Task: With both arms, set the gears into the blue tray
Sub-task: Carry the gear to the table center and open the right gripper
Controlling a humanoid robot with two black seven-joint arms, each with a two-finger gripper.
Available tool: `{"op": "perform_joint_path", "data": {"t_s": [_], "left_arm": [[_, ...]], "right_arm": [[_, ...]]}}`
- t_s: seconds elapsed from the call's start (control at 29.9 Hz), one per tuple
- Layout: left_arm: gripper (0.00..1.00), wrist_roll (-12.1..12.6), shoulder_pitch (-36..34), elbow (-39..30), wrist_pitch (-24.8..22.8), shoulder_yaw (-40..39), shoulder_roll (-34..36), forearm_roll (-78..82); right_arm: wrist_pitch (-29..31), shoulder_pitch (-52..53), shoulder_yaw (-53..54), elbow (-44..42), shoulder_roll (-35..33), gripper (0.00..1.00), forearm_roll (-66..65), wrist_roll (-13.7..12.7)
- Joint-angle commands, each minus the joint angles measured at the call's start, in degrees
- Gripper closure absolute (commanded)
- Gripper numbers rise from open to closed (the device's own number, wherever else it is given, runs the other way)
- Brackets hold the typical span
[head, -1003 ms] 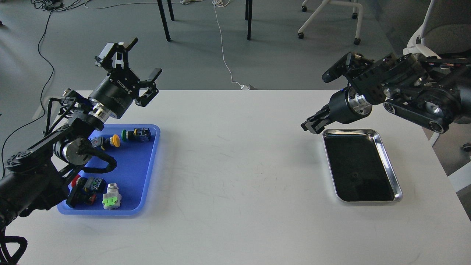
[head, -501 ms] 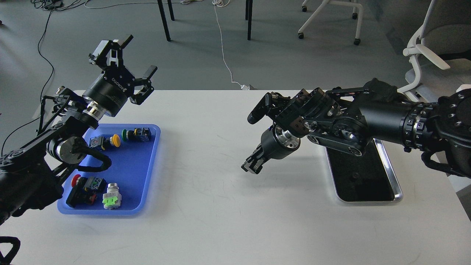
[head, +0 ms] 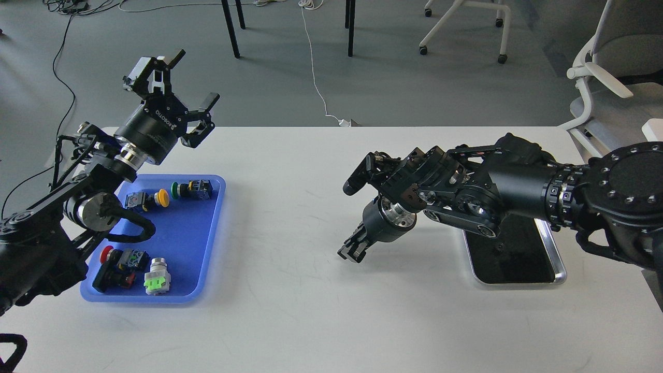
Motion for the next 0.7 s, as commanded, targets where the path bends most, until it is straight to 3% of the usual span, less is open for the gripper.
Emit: {"op": "perform_joint_path", "data": {"t_s": [0.0,0.13,0.47,0.67], "left_arm": [[0.00,0.0,0.0,0.0,0.0,0.0,0.2,-0.1],[0.00,0.0,0.0,-0.1,0.0,0.0,0.3,-0.1],[0.00,0.0,-0.1,-0.1,0.0,0.0,0.3,-0.1],[0.00,0.0,-0.1,-0.3,0.0,0.3,1.2,0.7]], "right_arm": [[-0.4,-0.1,-0.1,-0.1,0.0,0.83,0.0,0.0],[-0.9,-0.1,0.0,-0.5,0.0,0.70,0.0,0.0],[-0.8,0.2,0.6,-1.0,0.0,0.09,3.1,0.0],[-0.6,1.3,3.9,-0.5,-4.9,0.03,14.5,0.0]]}}
